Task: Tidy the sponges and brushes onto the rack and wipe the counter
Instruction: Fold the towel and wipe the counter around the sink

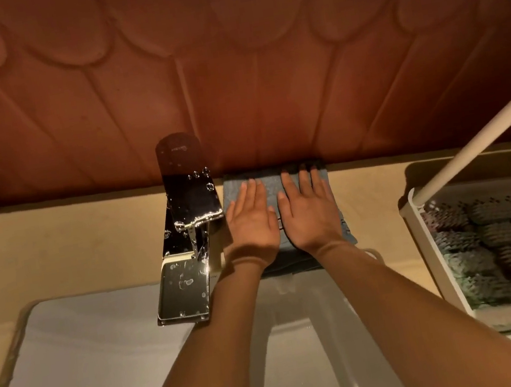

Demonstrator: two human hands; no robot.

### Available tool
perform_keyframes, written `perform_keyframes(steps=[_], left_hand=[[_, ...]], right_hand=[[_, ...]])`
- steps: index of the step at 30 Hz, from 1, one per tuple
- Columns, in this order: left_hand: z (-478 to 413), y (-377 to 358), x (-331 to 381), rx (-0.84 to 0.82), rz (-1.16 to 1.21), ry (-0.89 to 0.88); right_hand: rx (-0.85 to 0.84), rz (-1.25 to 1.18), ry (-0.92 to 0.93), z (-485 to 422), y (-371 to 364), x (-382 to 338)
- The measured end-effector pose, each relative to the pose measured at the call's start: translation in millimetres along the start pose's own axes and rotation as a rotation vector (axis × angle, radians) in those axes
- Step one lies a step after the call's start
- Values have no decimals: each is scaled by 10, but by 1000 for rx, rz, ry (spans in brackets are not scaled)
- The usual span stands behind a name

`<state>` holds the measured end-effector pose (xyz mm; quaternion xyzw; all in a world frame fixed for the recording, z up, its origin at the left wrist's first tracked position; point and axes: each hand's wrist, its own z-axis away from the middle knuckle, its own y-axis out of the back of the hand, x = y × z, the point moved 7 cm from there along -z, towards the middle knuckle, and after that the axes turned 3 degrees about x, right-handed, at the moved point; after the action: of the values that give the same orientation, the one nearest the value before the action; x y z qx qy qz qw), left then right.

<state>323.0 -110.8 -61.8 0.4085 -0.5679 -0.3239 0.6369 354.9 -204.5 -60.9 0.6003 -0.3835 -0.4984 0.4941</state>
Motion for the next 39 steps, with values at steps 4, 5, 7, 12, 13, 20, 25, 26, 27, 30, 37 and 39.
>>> perform_keyframes(steps=[4,5,7,12,13,20,25,26,27,30,37,39], left_hand=[[114,-54,79,-50,59,16],[155,-74,126,-60,81,12],[264,-147,245,-76,142,13],[656,-264,493,20,433,-19],[740,-234,484,77,515,-14],[1406,-400,70,195,562,476],[1354,-705,113,-71,1028,688],[1333,-702,142,-49,1065,682],[1322,-710,167,-41,1068,672],[1332,-710,235,-48,1097,628],[1699,-630,323,-256,1053,525],[1862,-677,332,-395,1102,585]], right_hand=[[-41,26,15,76,-7,121],[-52,26,13,125,-1,172],[-72,44,-10,231,42,331],[-124,91,-50,535,112,629],[-121,94,-68,563,121,662],[-43,159,-155,868,175,814],[-20,245,-112,1086,170,851],[-19,240,-107,1120,166,857],[-12,226,-104,1153,166,858],[3,194,-104,1236,180,864],[-16,158,-21,1565,191,916],[-54,147,15,1692,171,914]])
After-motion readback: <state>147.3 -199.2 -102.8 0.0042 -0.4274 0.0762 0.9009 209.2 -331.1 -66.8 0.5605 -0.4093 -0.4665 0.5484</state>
